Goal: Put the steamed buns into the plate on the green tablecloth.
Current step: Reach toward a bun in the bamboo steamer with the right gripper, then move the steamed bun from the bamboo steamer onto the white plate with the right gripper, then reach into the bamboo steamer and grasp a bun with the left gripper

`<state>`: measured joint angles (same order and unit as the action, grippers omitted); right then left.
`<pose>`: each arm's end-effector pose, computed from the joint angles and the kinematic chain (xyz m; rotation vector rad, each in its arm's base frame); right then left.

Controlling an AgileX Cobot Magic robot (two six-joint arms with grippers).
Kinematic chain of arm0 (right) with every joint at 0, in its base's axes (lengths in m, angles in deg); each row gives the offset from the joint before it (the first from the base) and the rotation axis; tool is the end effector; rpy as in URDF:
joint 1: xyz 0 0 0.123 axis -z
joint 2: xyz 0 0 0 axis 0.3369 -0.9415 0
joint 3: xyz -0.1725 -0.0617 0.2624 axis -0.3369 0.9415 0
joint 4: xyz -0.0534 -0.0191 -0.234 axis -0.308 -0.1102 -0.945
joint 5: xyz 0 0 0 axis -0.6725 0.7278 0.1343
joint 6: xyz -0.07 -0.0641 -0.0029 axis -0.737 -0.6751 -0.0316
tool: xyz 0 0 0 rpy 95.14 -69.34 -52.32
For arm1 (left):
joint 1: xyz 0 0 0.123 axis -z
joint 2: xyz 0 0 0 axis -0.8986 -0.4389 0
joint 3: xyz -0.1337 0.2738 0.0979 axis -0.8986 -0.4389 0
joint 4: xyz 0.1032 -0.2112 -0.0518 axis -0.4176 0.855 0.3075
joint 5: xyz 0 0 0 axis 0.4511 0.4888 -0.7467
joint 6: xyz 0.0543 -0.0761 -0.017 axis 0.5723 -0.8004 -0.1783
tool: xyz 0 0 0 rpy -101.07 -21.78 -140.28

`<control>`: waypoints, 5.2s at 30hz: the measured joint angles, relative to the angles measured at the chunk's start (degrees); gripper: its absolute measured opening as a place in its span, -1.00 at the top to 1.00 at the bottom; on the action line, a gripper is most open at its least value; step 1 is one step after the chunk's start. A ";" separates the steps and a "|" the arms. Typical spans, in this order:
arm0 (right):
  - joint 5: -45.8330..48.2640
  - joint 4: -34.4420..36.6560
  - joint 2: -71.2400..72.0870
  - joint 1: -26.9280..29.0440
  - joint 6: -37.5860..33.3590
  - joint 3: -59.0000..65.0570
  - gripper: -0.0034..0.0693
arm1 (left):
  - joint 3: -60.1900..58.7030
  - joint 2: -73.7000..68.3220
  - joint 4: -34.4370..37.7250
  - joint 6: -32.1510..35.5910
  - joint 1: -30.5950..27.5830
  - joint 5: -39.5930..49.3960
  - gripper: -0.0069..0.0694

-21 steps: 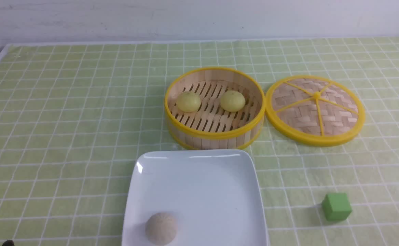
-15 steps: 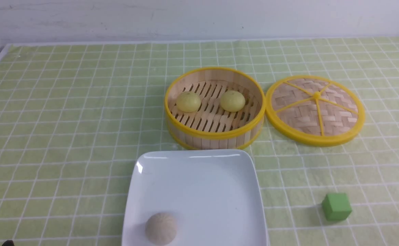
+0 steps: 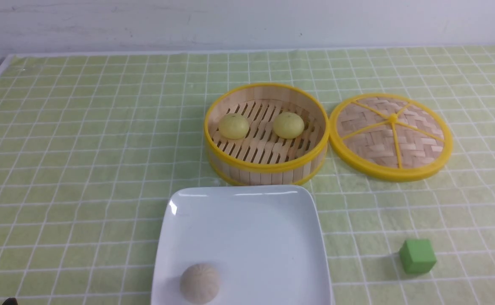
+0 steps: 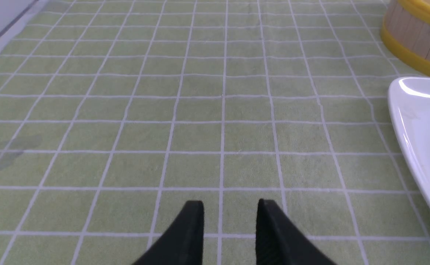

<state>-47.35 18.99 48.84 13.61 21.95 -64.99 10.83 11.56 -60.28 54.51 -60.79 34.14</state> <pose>0.0091 -0.0024 0.1703 -0.0053 1.8941 0.0888 0.0097 0.0049 0.1709 0.0080 1.8748 0.0108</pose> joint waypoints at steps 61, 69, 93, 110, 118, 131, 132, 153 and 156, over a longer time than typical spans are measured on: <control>24.95 10.09 -17.53 0.00 15.88 -30.03 0.94 | 25.27 -23.80 22.51 -15.53 0.00 25.85 0.81; 37.36 22.84 -40.80 0.00 -8.48 -38.73 0.93 | 27.87 -44.82 22.33 -6.54 0.00 31.62 0.81; 27.47 48.92 -97.89 -10.82 -44.70 -78.30 0.36 | 29.88 -52.32 30.24 3.41 0.00 15.39 0.71; -0.72 31.10 -124.23 -15.59 -29.37 -94.96 -0.06 | 29.88 -52.32 30.19 3.90 0.00 14.14 0.53; 0.08 31.24 -124.56 -15.48 -29.16 -95.19 0.72 | 29.88 -52.32 30.19 3.90 0.00 14.15 0.50; 5.10 44.76 -94.81 -26.28 -26.85 -59.81 0.85 | 29.88 -52.32 30.19 3.90 0.00 14.15 0.46; 1.97 46.27 -94.54 -28.05 -27.59 -57.33 0.84 | 29.88 -52.32 30.19 3.90 0.00 14.15 0.46; 8.89 47.42 -81.56 -17.87 -31.74 -55.97 -0.18 | 37.83 -55.19 29.69 6.77 0.00 16.53 0.56; 21.51 42.30 -74.37 -10.21 -31.68 -56.53 0.49 | 46.53 -60.86 31.14 8.29 0.10 23.39 0.78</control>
<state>-25.84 61.29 -25.54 3.39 -9.73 -121.51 57.36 -49.30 -29.14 62.79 -60.69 57.52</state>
